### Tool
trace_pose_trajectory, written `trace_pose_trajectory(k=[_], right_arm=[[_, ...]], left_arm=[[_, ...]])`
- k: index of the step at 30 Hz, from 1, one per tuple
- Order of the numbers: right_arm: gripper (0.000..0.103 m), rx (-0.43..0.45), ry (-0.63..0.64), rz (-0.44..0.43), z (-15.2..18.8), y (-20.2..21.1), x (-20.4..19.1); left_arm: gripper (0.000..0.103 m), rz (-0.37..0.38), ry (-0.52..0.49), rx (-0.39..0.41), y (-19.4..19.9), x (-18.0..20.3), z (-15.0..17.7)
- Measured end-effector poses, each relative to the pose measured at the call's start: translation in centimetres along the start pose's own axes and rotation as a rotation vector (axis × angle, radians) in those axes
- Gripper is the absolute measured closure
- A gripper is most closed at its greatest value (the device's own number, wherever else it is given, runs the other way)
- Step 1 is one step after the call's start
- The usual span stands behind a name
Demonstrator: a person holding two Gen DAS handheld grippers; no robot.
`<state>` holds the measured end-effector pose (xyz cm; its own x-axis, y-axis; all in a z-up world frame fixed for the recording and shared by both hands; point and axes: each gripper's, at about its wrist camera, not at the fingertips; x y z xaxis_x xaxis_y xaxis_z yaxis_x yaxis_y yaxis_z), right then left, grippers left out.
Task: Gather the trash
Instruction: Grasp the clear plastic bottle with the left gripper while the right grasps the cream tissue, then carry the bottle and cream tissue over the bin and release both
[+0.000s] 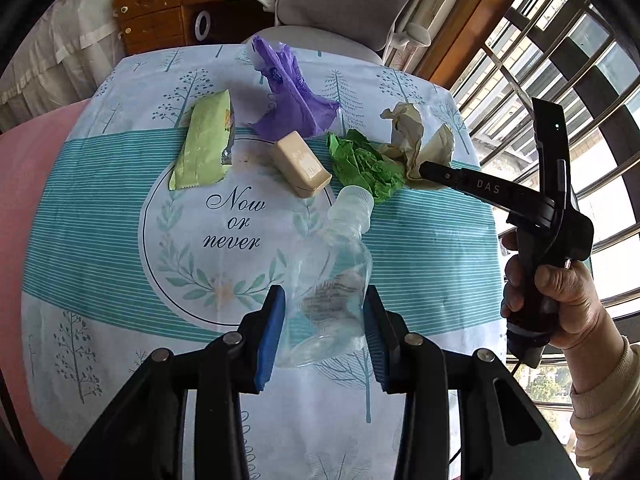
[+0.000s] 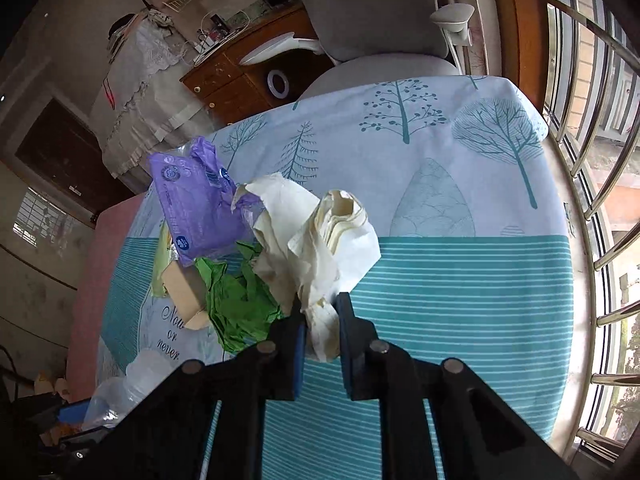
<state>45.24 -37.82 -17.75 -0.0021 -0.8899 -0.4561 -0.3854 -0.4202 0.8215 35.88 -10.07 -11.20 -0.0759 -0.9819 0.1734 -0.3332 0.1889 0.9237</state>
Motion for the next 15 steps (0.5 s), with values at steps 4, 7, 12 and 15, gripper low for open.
trace_pose_trajectory(k=[4,7,12,15], right_arm=[[0.092,0.043,-0.037,-0.024,2.0,2.3,-0.1],[0.092,0.076,-0.061,-0.036,3.7,4.7,-0.7],[0.092,0.119,-0.101,-0.062,7.9,8.9,-2.6],[0.092,0.131,-0.107,-0.06,11.2,11.2,-4.5]], left_arm=[[0.066,-0.003,0.008,0.02,1.4,-0.6,0.6],[0.066,0.001,0.003,0.037,2.8,-0.9,1.4],[0.066,0.023,-0.021,0.072,6.0,-1.8,3.7],[0.066,0.043,-0.058,0.099,8.1,-2.4,5.7]])
Point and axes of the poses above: each gripper's, at about its wrist camera, not at the fingertips, and y roughly against the way its jaws point, x to its right, z to its underside, and after that the axes turned 6 degrees about -y, right-handed
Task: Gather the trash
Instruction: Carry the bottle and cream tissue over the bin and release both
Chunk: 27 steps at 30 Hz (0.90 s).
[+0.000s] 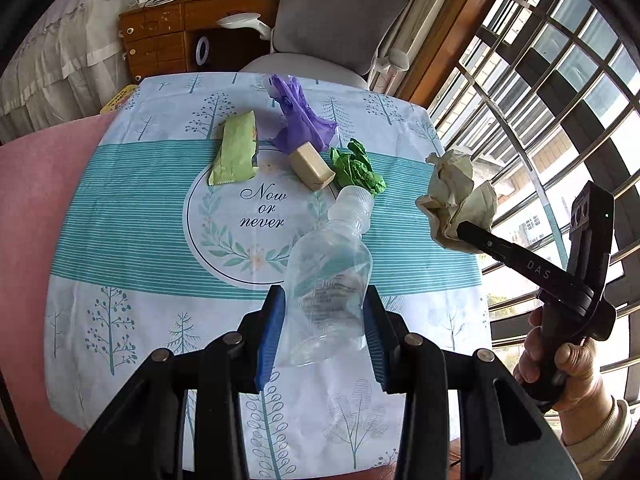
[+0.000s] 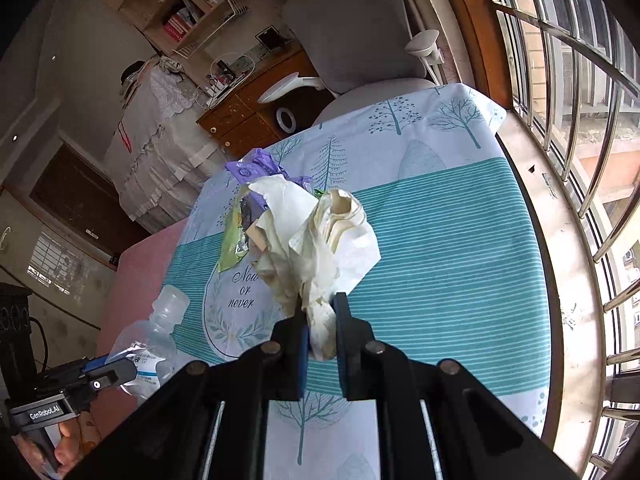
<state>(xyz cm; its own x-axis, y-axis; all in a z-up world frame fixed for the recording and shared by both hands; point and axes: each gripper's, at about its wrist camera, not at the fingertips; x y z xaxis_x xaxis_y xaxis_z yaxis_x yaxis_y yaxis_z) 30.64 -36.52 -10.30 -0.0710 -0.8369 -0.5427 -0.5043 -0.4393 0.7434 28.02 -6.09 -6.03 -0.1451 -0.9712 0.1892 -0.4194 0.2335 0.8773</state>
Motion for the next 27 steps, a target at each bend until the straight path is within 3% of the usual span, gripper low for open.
trace_pose_trajectory(k=[8,15,20,27], right_arm=[[0.092,0.098,-0.028,0.036,11.1,6.9,-6.3],[0.092,0.132,-0.048,0.102,21.9,9.6,-11.5],[0.092,0.066,-0.081,0.157,28.2,9.4,-13.5],[0.092,-0.097,-0.083,0.238,35.1,7.0,-13.6]], left_arm=[[0.066,0.038,-0.161,0.059,6.8,-2.4,7.1],[0.066,0.086,-0.242,0.065,11.0,-5.9,14.6],[0.066,0.121,-0.3,0.001,11.3,-7.0,20.1],[0.066,0.157,-0.321,-0.121,8.2,-7.2,26.9]])
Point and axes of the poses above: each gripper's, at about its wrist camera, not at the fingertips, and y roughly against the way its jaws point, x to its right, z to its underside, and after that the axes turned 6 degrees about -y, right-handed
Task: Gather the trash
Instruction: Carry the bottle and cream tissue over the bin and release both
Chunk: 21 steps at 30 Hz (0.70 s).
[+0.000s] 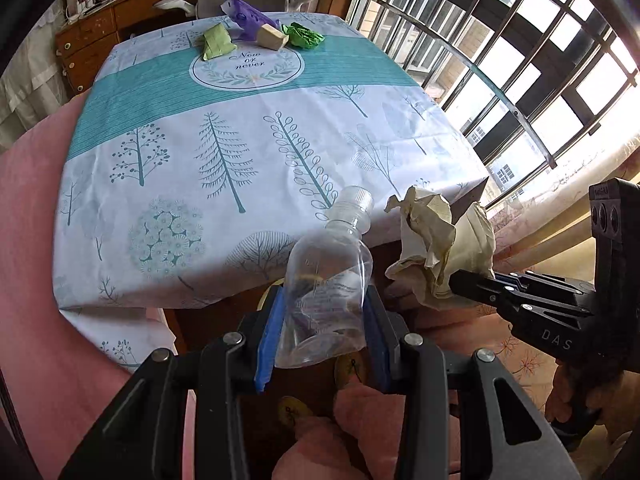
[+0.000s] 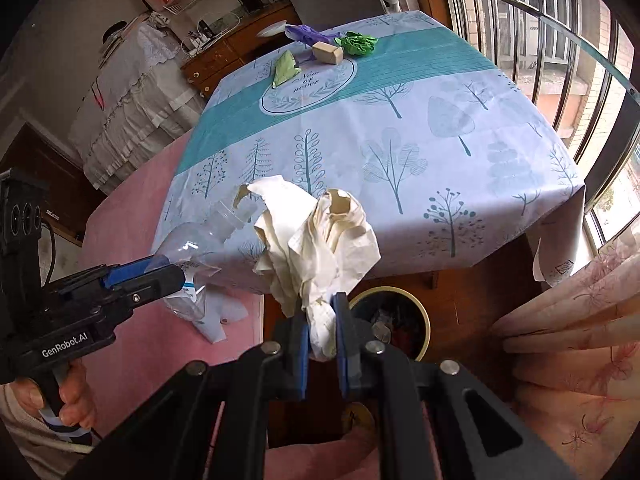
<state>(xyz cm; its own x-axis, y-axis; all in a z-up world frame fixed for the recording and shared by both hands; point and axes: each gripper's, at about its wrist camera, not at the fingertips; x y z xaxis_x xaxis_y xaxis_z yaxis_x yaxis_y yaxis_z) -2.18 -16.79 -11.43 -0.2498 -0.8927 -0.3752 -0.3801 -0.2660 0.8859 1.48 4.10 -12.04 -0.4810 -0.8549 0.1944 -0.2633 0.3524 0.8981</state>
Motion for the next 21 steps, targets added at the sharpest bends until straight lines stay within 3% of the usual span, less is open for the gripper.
trace_pose_trajectory(k=[5,11,16,21], right_arm=[[0.092,-0.112,-0.016,0.061,3.9,-5.3,1.7],[0.092,-0.189,-0.07,0.12,7.5,-14.9,6.4],[0.092,-0.227,-0.088,0.157,9.3,-23.6,10.5],[0.088,-0.231,-0.079,0.154,9.6,-30.0,13.0]], left_arm=[[0.066,0.012,0.025,-0.076,-4.8,0.7,3.4],[0.066,0.002,0.066,-0.163,-14.6,0.0,7.4],[0.065,-0.034,0.103,-0.18,-23.0,-1.1,9.6],[0.064,-0.066,0.099,-0.164,-29.1,-1.7,10.5]])
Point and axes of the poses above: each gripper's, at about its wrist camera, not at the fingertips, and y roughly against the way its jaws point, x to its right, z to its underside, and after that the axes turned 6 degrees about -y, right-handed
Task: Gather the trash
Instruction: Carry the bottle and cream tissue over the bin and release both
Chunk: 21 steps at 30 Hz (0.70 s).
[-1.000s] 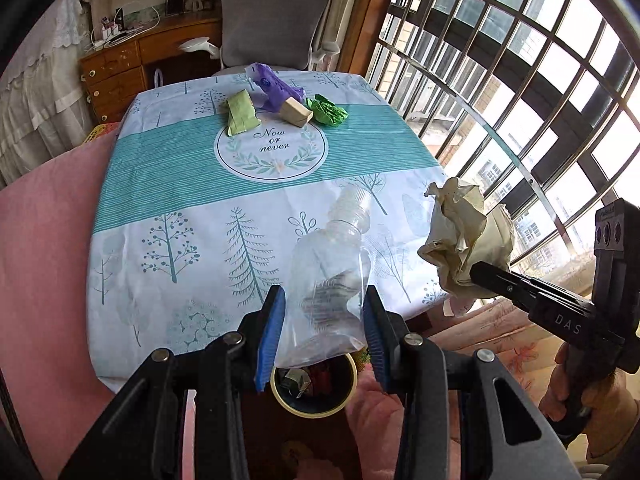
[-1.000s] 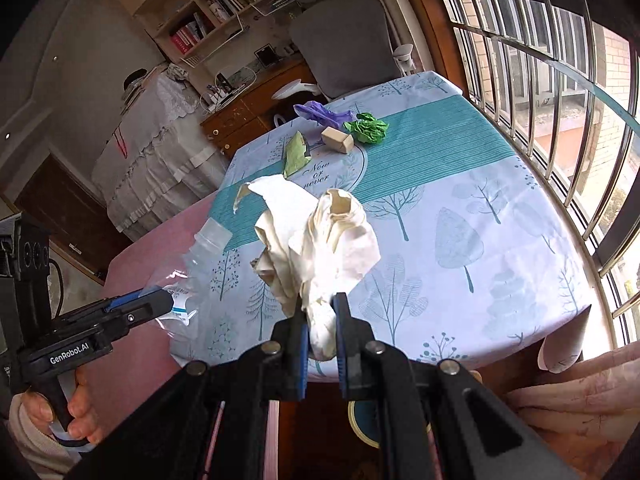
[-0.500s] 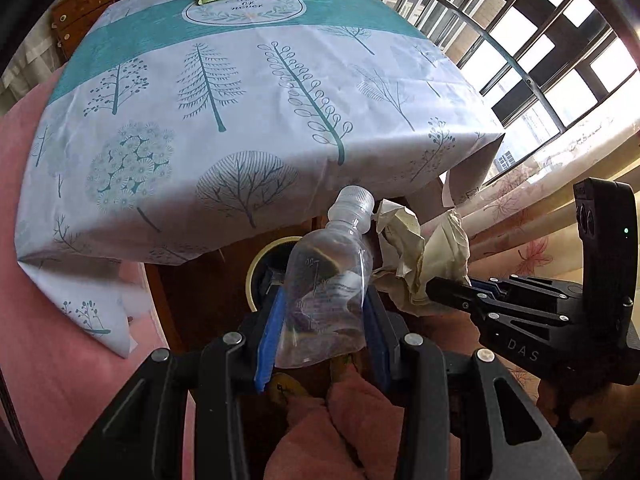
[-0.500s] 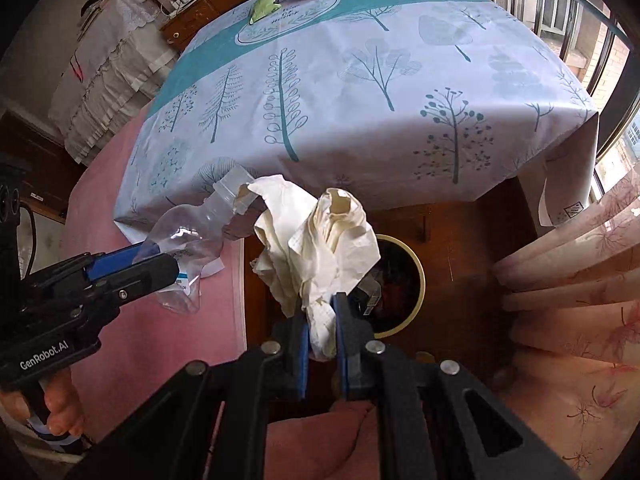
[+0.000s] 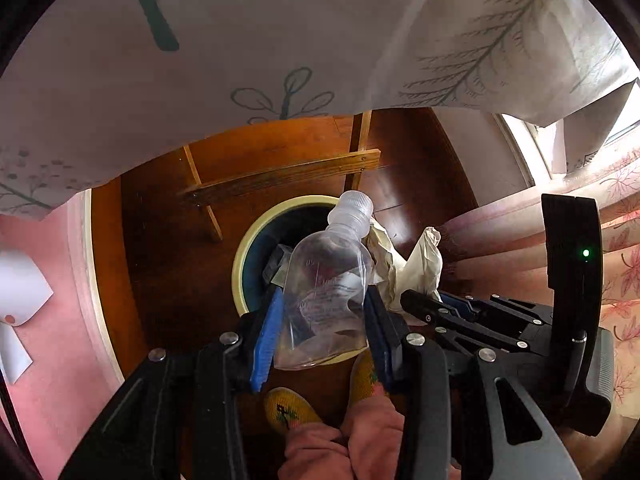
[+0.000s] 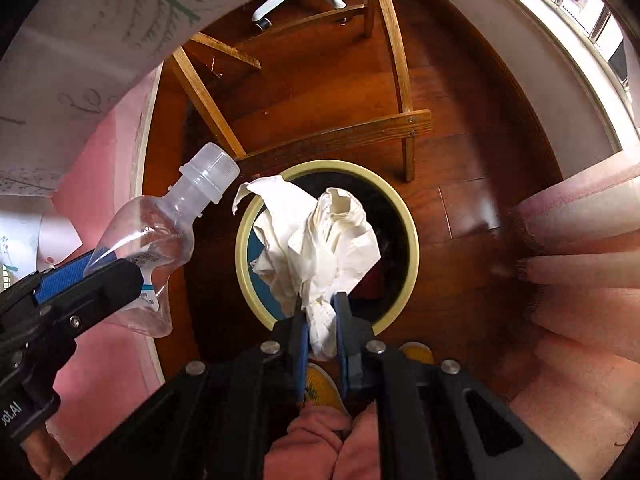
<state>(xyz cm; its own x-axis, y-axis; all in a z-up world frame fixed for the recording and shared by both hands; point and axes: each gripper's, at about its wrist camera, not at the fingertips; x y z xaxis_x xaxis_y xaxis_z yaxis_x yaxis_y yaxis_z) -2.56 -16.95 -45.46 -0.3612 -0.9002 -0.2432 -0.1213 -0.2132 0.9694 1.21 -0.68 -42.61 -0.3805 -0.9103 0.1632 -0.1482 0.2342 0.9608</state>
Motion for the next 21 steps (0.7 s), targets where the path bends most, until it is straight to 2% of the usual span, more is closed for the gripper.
trace_pose_trajectory(k=[1,2,3,5,6,9,14,21], right_arm=[[0.088,0.002,0.002,0.007,-0.3,-0.9,0.2],[0.084,-0.002,0.001,0.015,-1.0,-1.7,0.4],[0.08,-0.006,-0.004,0.015,-1.4,-2.4,0.6],[0.06,0.004,-0.008,0.009,-2.0,-3.1,1.0],[0.057,0.012,-0.008,0.008,-2.4,-3.1,1.0],[0.055,0.023,-0.01,0.009,-3.4,-2.4,0.7],[0.052,0.05,-0.026,0.01,-2.8,0.2,0.3],[0.044,0.093,-0.03,0.005,-1.3,10.0,-1.9]], left_arm=[[0.063,-0.003,-0.001,0.002,-0.8,0.0,0.0],[0.056,-0.002,-0.001,-0.003,-1.6,0.0,0.0],[0.04,-0.004,0.0,-0.01,-2.2,-0.1,-0.1],[0.025,-0.031,0.012,0.009,-2.6,-0.3,0.3],[0.018,-0.038,0.016,0.018,-2.6,-0.5,0.4],[0.015,-0.068,0.025,0.022,-1.9,-0.9,0.7],[0.015,-0.09,0.057,0.027,1.6,-2.0,0.1],[0.015,-0.091,0.091,0.07,10.8,-2.1,-0.1]])
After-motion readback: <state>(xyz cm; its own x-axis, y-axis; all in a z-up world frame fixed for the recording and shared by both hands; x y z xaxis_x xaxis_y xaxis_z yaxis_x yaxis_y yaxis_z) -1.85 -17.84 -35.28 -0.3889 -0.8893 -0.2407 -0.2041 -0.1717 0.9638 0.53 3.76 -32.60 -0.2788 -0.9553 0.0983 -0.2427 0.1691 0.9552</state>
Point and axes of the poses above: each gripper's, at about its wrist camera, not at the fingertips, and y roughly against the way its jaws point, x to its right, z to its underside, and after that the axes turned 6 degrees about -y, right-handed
